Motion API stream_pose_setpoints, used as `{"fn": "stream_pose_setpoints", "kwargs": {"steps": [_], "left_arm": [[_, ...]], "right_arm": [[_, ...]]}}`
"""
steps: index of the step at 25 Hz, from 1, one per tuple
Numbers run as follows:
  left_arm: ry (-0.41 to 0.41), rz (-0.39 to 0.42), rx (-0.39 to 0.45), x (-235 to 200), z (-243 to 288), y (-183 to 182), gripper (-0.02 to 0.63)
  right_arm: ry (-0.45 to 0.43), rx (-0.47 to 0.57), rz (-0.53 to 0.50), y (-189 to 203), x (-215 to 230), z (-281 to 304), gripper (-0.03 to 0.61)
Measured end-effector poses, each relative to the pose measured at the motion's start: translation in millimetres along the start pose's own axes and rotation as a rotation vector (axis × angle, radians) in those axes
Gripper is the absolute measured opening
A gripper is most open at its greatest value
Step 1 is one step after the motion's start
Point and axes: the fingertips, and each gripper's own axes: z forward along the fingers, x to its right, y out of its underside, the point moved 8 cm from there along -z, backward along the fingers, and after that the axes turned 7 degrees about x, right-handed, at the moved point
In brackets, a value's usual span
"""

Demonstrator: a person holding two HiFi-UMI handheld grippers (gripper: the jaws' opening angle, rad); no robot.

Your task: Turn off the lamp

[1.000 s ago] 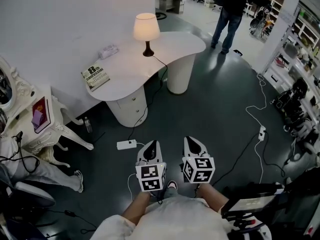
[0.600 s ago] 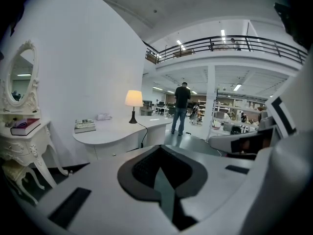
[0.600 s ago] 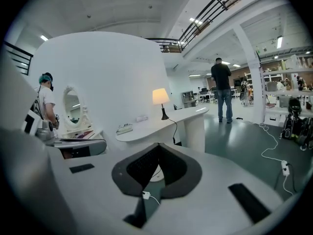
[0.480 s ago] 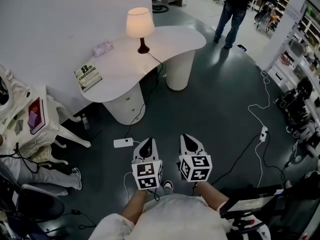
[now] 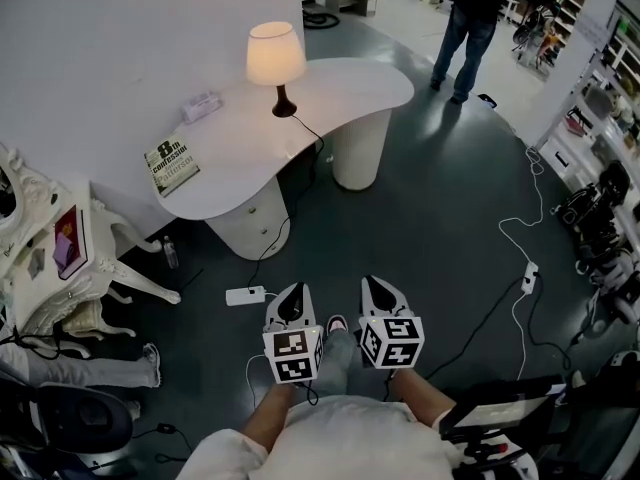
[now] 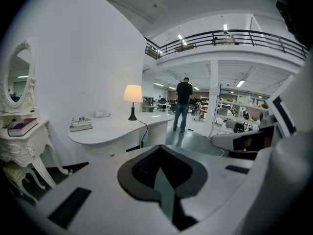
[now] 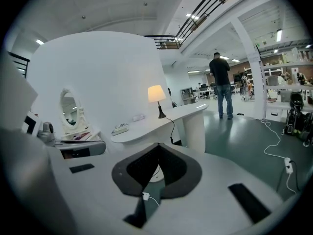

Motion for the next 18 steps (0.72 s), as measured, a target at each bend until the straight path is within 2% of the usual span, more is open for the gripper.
{"fn": "stream_pose_setpoints", "kwargs": {"steps": [10, 18], "left_arm": [[-0.009, -0.037, 0.009, -9, 82, -19, 0.009], [-0.037, -0.059, 0.007, -29, 153, -38, 0.009]], "right_arm": [[-0.020, -0.022, -0.043, -30, 32, 70, 0.000], [-0.087, -0.053, -0.090, -60, 38, 147, 0.000]]}}
